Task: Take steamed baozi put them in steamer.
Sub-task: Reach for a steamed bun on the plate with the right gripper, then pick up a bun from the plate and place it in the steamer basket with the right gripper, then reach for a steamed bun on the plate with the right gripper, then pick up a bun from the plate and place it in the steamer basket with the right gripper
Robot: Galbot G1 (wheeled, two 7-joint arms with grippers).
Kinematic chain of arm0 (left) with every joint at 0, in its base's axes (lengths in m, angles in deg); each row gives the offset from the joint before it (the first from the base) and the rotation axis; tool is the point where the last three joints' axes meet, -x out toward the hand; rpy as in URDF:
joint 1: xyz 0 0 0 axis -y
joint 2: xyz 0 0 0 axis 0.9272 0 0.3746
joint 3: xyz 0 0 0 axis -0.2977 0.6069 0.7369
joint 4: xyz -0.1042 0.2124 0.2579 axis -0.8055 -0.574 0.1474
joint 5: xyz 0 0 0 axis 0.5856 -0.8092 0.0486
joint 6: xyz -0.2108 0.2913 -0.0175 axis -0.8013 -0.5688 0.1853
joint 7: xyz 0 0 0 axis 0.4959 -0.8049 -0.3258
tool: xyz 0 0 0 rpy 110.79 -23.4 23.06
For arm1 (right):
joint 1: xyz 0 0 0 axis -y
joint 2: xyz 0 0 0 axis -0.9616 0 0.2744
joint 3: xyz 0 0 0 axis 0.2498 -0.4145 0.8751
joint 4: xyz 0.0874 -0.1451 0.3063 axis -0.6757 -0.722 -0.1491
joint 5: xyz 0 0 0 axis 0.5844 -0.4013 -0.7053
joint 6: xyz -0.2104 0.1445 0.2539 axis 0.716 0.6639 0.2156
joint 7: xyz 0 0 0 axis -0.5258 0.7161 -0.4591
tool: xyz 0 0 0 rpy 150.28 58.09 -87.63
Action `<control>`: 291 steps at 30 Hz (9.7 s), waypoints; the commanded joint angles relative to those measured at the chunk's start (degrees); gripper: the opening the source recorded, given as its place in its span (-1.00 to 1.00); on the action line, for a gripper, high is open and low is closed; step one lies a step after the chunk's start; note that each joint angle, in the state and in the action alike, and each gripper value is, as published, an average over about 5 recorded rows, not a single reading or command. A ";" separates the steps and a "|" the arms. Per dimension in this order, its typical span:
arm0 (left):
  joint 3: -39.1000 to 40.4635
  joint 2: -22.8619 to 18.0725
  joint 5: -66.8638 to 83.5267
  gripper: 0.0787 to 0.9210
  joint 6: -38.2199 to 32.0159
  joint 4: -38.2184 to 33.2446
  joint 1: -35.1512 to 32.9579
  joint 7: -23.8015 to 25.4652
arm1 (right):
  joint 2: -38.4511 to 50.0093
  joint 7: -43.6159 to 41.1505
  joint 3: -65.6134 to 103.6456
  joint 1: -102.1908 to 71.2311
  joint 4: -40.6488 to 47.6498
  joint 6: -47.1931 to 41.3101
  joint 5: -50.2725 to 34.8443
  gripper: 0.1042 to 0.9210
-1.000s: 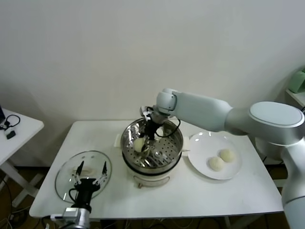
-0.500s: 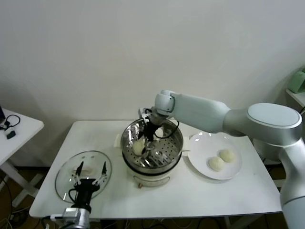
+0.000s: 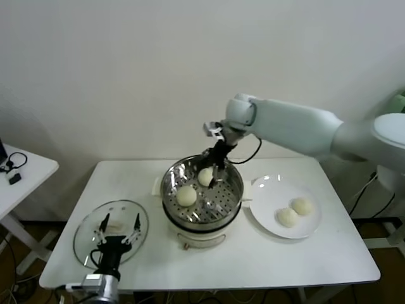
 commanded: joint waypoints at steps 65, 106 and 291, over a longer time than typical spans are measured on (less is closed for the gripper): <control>-2.65 0.78 2.33 0.77 0.75 2.74 -0.78 -2.02 | 17.42 0.24 27.20 -35.46 8.46 9.53 42.35 0.37; -2.65 2.52 1.85 0.77 1.15 2.11 -3.23 -2.04 | 2.55 -2.12 14.38 -7.00 -31.48 42.25 65.59 0.39; 1.77 5.09 3.20 0.77 3.27 0.30 -1.26 -2.03 | 11.94 2.21 -12.71 12.42 -0.69 -3.94 -13.60 0.28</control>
